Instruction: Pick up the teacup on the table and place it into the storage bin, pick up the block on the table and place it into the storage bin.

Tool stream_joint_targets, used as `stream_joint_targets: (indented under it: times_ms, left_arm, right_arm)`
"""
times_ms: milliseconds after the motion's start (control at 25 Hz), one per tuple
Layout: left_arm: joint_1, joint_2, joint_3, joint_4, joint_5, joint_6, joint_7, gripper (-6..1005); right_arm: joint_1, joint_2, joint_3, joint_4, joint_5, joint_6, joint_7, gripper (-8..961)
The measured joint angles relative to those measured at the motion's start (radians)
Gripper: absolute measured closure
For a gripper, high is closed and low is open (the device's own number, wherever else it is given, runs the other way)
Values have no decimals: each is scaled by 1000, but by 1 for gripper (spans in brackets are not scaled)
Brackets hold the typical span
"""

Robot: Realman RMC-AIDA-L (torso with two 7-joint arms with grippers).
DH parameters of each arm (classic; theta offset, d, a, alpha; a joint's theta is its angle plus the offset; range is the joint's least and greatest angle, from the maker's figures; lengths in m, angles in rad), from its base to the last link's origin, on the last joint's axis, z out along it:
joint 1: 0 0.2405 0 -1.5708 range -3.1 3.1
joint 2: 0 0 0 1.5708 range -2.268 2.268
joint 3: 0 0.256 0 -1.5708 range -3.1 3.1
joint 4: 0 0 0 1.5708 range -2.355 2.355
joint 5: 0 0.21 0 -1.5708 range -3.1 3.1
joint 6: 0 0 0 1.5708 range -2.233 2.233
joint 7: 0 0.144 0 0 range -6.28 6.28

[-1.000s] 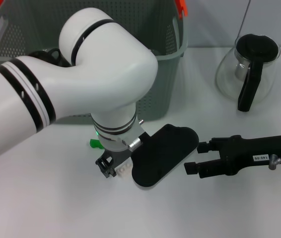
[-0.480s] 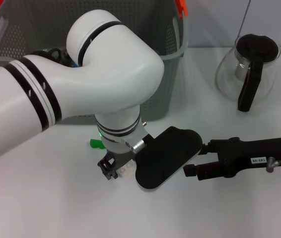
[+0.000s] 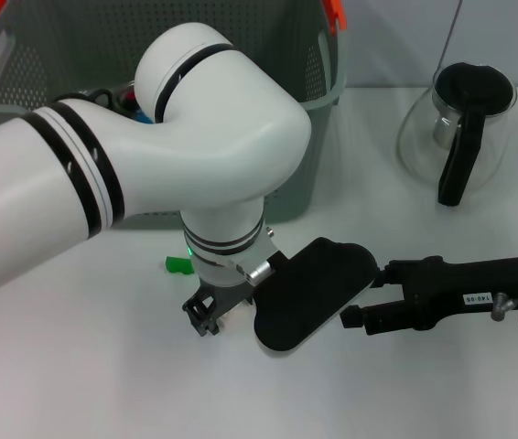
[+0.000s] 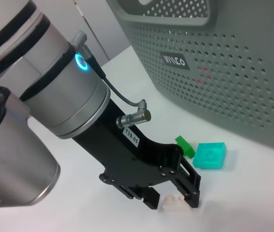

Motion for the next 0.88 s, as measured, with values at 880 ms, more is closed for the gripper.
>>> stream_joint_targets:
  times_ms: [880]
  left_arm:
    - [-10,0,22,-13,-11,0,-31,540]
  right_arm:
    - [-4,0,8,1,0,2,0,9]
